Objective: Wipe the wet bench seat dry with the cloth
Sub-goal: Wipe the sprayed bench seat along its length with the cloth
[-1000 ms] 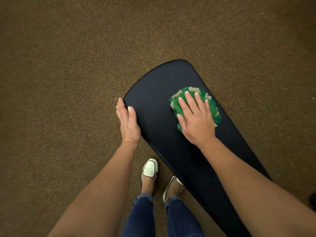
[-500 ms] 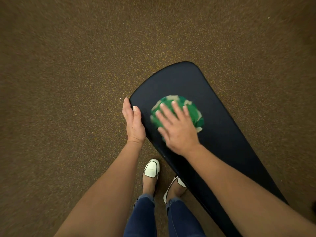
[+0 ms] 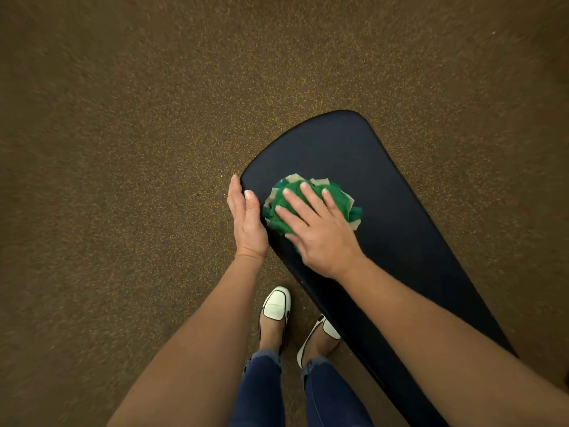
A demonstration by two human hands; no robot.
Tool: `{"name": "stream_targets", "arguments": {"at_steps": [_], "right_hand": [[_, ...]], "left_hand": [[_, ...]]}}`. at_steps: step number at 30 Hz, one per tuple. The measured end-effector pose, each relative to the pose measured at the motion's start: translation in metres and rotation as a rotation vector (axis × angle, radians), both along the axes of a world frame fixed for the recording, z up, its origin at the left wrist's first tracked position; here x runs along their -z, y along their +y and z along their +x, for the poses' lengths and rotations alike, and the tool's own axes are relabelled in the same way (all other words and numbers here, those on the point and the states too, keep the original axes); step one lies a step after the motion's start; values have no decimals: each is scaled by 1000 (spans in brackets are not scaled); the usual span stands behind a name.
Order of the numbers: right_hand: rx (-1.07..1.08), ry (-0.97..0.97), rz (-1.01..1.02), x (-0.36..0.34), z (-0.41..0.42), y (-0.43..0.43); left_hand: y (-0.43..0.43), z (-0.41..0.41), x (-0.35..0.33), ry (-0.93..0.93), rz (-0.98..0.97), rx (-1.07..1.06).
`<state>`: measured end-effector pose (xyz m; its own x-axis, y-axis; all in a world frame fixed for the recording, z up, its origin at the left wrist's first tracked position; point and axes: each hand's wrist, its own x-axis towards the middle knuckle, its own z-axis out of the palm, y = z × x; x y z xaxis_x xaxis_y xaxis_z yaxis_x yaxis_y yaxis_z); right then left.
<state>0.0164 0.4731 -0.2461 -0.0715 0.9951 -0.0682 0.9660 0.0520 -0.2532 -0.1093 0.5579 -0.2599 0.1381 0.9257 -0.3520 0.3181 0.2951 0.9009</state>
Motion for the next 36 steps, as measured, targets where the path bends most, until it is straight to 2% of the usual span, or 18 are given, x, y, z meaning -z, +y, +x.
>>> {"name": "stream_targets", "arguments": {"at_steps": [3,5,9,11,15,17,18,20,21,24,27,29,36], "right_hand": [[-248,39,28,-2,16,-23],[-249,16,21,0,40,-18],[346,-21,-8,-1,46,43],[445,-10,-24,-2,25,73],[149,-8,-60,-5,-9,79],[39,133,-87,-11,-4,71],[21,273,-111,-15,3,68],[91,484,-60,-22,16,59],[179,488,26,-22,23,54],[450,267,222,-11,45,40],[602,136,218,-3,55,27],[654,87,156,0,58,17],[774,37,26,2,65,-9]], "left_hand": [[0,-1,0,-11,2,-8],[0,0,-1,-25,-7,-13],[1,-1,0,-34,-40,-47],[2,-1,0,-60,-50,-92],[13,-2,-6,-170,-40,-195],[19,2,-13,-56,82,-169],[20,6,-18,49,164,-126],[23,21,-29,198,344,-13],[23,30,-35,227,438,72],[15,59,-33,383,614,343],[3,77,-30,799,483,562],[2,76,-25,966,460,688],[32,54,-18,977,591,830]]}}
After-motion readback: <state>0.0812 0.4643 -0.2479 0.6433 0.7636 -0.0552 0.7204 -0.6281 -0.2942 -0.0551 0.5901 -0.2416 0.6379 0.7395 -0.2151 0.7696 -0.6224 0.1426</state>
